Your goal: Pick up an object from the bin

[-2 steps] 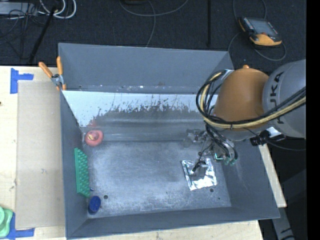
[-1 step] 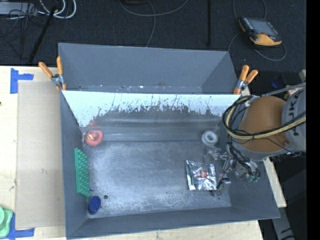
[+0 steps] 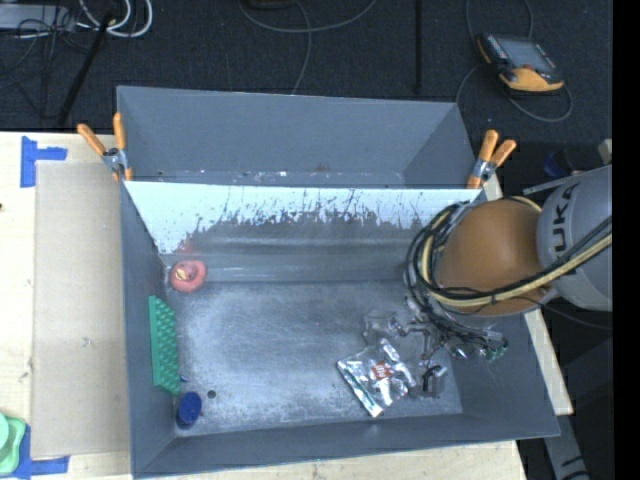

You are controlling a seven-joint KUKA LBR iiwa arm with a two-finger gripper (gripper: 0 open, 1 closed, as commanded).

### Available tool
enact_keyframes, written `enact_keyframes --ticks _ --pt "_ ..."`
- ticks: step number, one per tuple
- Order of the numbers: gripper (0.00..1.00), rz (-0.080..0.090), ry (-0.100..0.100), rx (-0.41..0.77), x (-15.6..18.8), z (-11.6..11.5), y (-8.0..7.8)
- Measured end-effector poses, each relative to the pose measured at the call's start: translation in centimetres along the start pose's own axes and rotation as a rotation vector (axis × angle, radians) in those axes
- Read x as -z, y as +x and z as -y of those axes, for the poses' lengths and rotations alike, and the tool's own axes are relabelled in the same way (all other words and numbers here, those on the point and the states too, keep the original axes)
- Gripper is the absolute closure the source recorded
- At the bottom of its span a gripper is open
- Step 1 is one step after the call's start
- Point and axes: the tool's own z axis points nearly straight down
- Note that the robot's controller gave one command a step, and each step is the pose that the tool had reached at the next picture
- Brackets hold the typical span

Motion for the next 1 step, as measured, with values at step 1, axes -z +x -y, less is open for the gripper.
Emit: enact_keyframes --ticks 1 --pt "0.0 0.001 -0.001 -0.051 0.01 -4.41 0.26"
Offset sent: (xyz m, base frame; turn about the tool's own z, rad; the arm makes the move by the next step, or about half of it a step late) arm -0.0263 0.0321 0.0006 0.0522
